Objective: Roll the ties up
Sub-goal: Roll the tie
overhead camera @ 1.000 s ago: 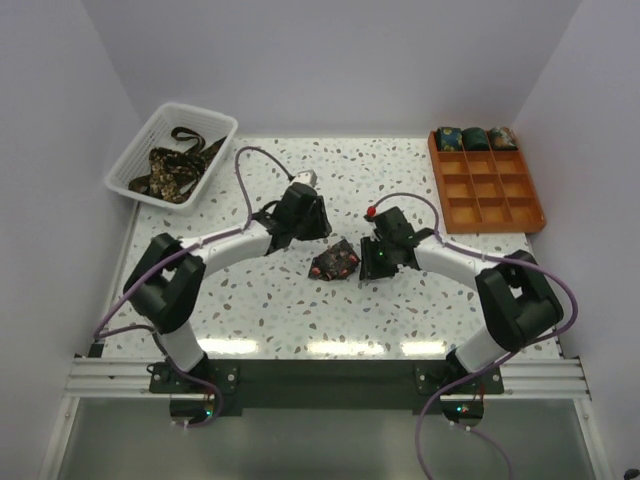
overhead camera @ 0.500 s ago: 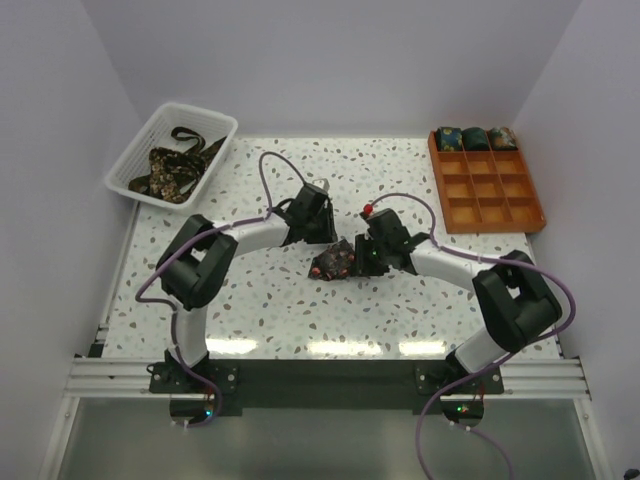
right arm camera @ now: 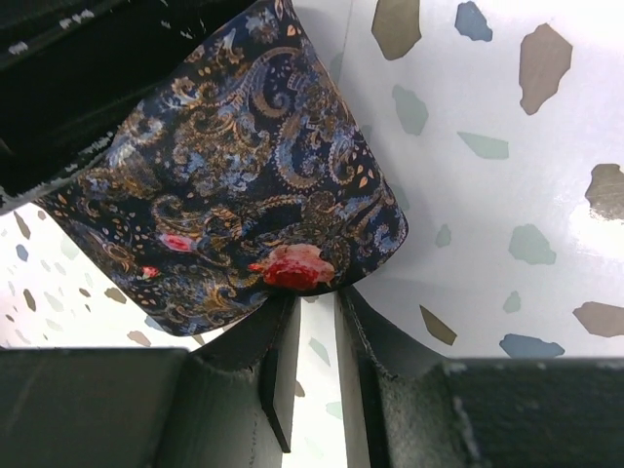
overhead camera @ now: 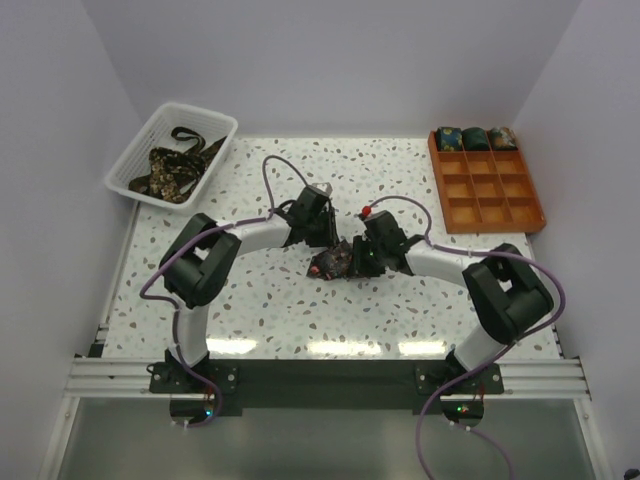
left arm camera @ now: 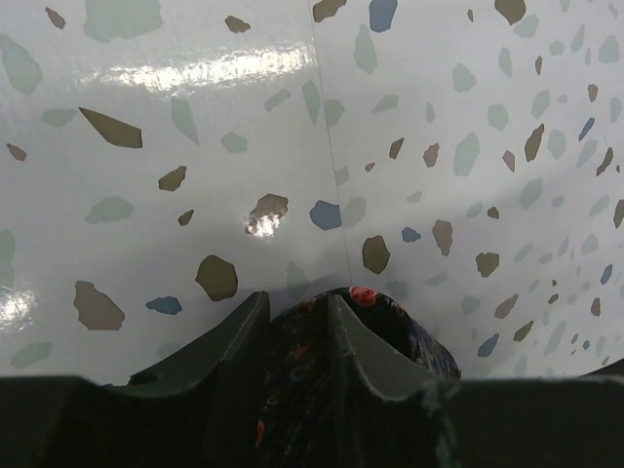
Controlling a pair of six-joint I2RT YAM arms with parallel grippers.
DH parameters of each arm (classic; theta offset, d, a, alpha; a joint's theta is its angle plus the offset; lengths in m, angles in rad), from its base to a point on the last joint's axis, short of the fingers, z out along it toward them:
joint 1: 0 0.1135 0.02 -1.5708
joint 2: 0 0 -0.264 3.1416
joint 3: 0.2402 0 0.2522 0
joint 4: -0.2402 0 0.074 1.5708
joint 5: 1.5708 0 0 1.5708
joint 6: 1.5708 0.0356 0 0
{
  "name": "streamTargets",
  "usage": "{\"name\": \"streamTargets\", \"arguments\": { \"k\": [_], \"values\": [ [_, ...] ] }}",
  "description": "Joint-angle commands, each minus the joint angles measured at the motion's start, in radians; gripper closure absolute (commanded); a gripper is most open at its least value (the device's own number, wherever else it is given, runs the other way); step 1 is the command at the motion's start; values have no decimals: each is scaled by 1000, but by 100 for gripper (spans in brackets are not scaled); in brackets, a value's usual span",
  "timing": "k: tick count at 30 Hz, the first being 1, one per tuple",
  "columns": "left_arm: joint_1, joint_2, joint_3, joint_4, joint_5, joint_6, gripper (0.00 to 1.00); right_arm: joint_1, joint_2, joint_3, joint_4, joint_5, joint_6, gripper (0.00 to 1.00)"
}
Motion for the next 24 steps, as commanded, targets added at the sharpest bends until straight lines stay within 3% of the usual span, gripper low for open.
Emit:
{"name": "streamTargets", "arguments": {
  "k": [1, 7, 13, 19, 24],
  "values": [
    [-5, 6, 6, 26, 20, -7, 65, 4, -7, -1, 77, 0, 32, 76],
    [37, -85, -46, 32, -62, -30, 59, 5, -68, 13, -41, 75, -43, 73],
    [103, -246, -124, 6, -118, -13, 49, 7, -134, 78, -199, 110, -160, 61],
    [98, -358, -289, -14, -101, 8, 49, 42, -146, 149, -300, 176, -261, 43],
    [60, -361, -348, -20, -127, 42, 56, 109, -137, 196, -318, 256, -295, 38]
  ]
}}
